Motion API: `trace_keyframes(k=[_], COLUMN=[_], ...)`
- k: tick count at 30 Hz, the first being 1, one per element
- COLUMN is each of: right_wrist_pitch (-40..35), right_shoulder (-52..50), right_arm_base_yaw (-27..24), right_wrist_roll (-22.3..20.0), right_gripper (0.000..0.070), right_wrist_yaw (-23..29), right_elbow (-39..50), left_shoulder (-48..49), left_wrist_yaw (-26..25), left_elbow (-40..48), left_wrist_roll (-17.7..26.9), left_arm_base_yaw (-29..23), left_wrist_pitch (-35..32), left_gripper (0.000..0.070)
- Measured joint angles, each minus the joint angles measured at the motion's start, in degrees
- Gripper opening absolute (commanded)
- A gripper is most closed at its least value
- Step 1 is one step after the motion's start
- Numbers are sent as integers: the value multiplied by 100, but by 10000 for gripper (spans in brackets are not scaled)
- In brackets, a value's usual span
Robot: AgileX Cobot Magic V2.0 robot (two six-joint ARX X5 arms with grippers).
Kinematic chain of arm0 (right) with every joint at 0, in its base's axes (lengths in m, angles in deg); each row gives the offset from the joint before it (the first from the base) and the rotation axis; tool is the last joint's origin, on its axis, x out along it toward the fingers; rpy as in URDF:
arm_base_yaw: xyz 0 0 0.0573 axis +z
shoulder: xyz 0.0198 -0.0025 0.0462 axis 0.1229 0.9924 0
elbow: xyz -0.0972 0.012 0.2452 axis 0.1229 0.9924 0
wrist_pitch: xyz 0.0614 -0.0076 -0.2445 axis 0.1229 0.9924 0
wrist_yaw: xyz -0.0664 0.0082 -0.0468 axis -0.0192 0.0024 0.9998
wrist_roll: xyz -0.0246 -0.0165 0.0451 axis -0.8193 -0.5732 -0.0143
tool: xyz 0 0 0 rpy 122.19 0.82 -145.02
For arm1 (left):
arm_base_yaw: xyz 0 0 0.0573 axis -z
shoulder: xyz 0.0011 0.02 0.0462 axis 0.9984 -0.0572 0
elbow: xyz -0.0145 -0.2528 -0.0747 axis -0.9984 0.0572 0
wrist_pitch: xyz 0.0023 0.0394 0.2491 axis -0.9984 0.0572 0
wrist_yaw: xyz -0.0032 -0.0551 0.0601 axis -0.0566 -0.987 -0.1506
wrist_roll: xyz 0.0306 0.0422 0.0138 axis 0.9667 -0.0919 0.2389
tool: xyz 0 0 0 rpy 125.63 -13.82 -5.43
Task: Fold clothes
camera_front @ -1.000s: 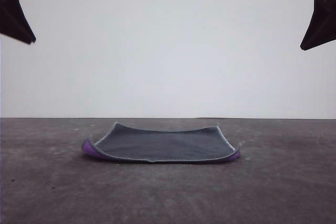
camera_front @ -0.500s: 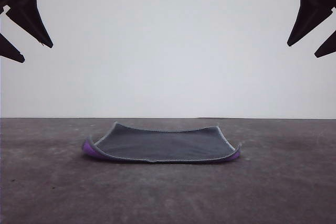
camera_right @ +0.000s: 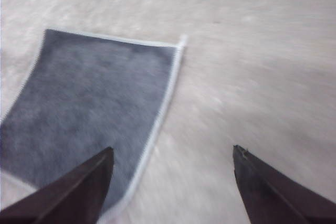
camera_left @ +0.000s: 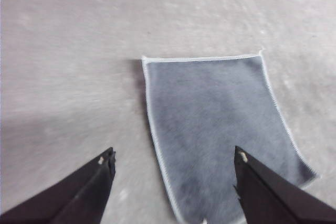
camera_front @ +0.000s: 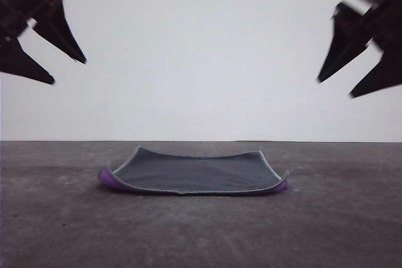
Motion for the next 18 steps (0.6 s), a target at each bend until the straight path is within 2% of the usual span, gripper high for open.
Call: trace_keyframes(k=[6, 18], right_wrist_pitch=[-244, -307], right_shoulder=[957, 2673], right_arm_base_yaw=[197, 453], right_wrist_roll=[152, 314], right_gripper=[455, 455], right_wrist_yaw=[-244, -271], right_elbow=[-701, -2200], left_shoulder=[-1141, -3081], left_wrist_yaw=[-54, -187], left_elbow=[-744, -2460], left_wrist_roll=[-65, -80], left_arm_base_yaw=[86, 371], left_wrist_pitch=[-6, -22], left_gripper=[435, 435])
